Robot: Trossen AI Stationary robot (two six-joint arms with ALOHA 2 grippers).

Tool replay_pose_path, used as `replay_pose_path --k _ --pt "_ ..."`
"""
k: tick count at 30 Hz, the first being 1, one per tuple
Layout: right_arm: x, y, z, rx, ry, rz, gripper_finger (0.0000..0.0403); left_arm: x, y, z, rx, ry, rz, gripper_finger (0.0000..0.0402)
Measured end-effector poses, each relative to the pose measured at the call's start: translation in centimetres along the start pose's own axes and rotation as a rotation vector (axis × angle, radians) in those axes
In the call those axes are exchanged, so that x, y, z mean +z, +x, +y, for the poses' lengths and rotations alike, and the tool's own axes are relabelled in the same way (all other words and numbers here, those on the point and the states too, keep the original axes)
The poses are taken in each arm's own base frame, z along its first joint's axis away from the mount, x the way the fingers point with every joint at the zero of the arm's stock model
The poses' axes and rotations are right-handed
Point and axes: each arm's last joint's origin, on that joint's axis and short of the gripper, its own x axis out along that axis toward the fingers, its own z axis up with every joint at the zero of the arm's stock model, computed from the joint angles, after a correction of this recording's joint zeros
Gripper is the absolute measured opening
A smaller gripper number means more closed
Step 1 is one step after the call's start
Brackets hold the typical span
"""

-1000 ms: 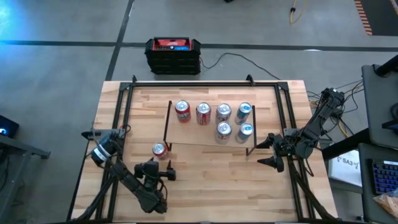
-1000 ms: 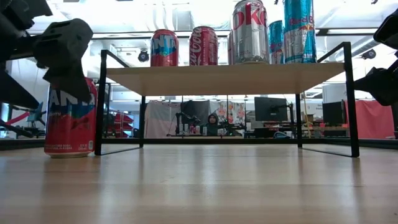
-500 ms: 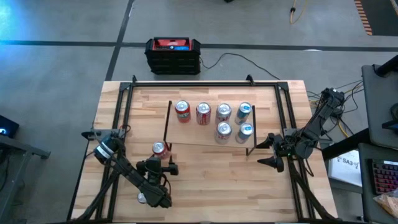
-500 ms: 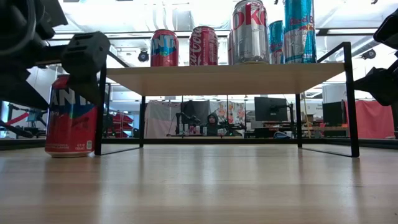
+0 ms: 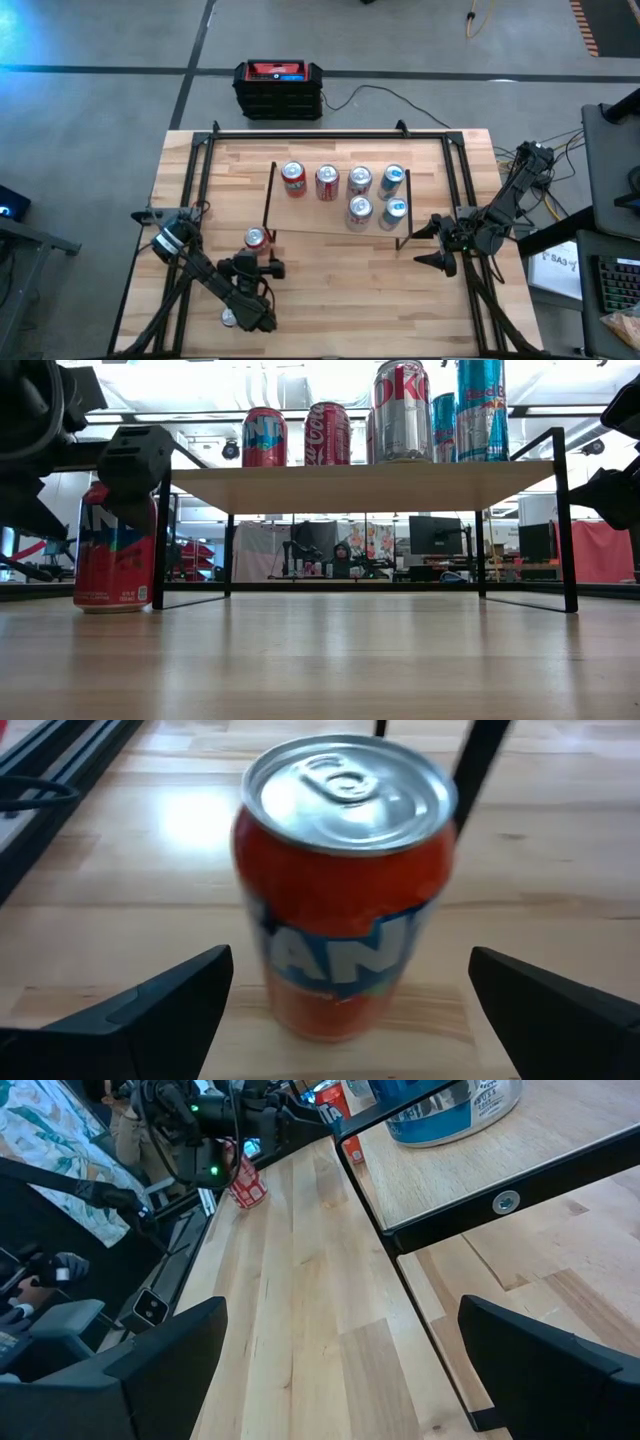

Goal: Place canned beverage on shelf
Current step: Put the red soda can on the shelf aligned with the other red soda can

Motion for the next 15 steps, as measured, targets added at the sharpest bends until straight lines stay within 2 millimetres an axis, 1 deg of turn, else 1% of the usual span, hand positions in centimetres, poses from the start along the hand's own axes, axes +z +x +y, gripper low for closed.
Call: replay_pose_path --k 7,15 --pt "0.0 0.0 0.0 0.0 0.0 0.0 0.0384 -0.2 0.4 0.4 0.058 -0.038 0.014 0.0391" --pt "0.0 0.0 0.0 0.0 0.0 0.0 0.0384 -0.4 1.2 1.3 0.136 -0.096 0.009 0.0391"
